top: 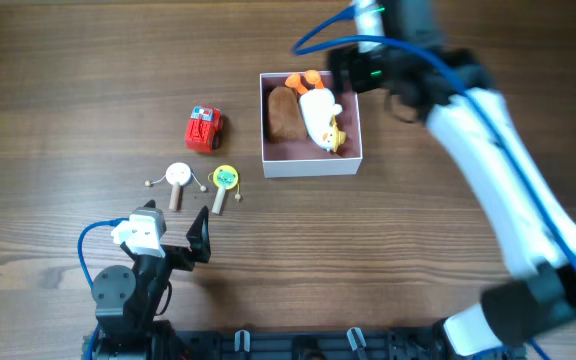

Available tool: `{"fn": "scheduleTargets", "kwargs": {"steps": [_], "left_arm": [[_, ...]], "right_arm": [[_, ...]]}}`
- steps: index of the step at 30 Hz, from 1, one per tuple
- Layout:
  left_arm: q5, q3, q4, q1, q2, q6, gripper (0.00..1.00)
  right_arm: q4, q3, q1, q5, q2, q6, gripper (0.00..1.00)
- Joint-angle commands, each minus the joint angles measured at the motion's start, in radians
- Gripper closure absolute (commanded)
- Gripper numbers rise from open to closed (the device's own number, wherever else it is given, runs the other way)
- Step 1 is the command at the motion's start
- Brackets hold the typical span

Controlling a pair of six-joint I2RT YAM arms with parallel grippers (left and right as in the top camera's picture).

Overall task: Pack container
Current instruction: 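Carry plush duck into the box beside the brown plush, release, then raise right gripper away from the box to the upper right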

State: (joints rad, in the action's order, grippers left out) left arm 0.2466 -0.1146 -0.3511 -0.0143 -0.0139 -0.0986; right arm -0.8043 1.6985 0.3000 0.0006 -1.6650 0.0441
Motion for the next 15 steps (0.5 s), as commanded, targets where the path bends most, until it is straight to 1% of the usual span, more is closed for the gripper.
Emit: {"fn": "scheduleTargets", "kwargs": {"steps": [1, 4, 8, 11, 15], "left_arm": [[0.019, 0.007, 0.003, -0.005, 0.007, 0.012, 0.00], [0.019, 0.007, 0.003, -0.005, 0.007, 0.012, 0.00], [0.018, 0.007, 0.005, -0.006, 0.007, 0.012, 0.00], [0.018, 0.007, 0.003, -0.005, 0.007, 0.012, 0.00], [0.045, 0.007, 0.003, -0.005, 0.007, 0.011, 0.00]], "right_arm": [[-0.085, 0.012, -0.183, 0.041, 0.079, 0.066, 0.00], [-0.147, 0.001, -0.375, -0.069, 0.069, 0.094, 0.01], [-0.188, -0.034, -0.537, -0.193, 0.017, 0.155, 0.00], [-0.203, -0.063, -0.606, -0.220, -0.040, 0.193, 0.00], [-0.224, -0.074, -0.636, -0.220, -0.120, 0.224, 0.00]]}}
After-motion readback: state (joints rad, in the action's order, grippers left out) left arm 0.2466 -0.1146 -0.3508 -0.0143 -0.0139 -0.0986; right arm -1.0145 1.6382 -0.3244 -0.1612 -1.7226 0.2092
